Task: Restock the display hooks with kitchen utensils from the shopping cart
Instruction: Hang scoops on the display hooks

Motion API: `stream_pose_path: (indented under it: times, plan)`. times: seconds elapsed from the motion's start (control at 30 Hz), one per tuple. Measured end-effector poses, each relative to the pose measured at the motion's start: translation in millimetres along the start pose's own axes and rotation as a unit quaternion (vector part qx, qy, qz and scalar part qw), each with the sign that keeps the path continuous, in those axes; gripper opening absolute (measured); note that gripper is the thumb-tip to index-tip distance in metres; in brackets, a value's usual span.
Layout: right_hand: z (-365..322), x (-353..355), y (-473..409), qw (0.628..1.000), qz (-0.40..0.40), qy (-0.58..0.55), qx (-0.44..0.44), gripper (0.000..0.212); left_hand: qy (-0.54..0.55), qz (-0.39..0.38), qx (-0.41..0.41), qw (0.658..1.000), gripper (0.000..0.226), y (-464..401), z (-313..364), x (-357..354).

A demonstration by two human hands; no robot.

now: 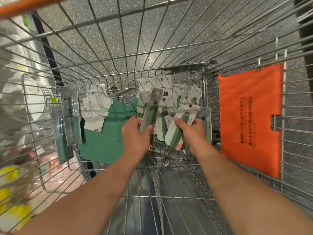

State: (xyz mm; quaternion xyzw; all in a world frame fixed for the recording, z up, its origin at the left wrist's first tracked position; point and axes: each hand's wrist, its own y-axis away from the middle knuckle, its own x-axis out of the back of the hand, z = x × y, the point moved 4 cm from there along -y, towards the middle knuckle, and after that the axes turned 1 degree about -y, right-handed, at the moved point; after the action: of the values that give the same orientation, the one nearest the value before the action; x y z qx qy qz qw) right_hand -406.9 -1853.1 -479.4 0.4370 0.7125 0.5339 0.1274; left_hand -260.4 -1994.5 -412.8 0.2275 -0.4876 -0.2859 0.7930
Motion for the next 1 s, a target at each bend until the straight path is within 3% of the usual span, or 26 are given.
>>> stream_pose_path:
  times: [0.07,0.17,0.43,0.63,0.77,0.9,0.93,1.0]
  plan:
    - [4.4,-3.6,3.0,1.0,-0.001,-0.004,-0.008,0.086,-0.033,-0.004,-0.027,0.999,0.018,0.9,-2.2,-3.2]
    - [11.8,-8.8,8.0,0.999,-0.019,-0.036,-0.02,0.071,-0.014,-0.022,-0.032,0.999,0.027,2.6,-1.9,-8.0]
    - [5.6,-8.2,12.8,0.999,-0.023,-0.026,0.003,0.061,0.123,-0.067,0.064,0.988,0.021,-0.8,-8.6,-12.2]
    - [-9.6,4.5,23.2,0.997,-0.034,-0.07,-0.02,0.016,0.182,-0.066,0.097,0.976,0.038,21.8,-15.6,1.5]
    - [-25.4,14.3,47.7,0.996,-0.08,-0.036,-0.021,0.027,0.266,-0.054,0.122,0.955,0.055,25.2,-38.8,5.2]
    - [-45.3,11.7,87.3,0.989,-0.145,-0.034,-0.023,0.079,0.295,-0.037,0.104,0.949,0.081,59.1,4.2,51.9]
    - [-51.5,10.4,98.1,0.986,-0.163,-0.04,-0.021,0.075,0.305,-0.039,0.106,0.946,0.085,63.8,7.5,57.3]
    - [-65.9,5.4,123.5,0.978,-0.208,-0.035,-0.008,0.042,0.345,-0.035,0.102,0.932,0.077,74.4,11.3,68.6]
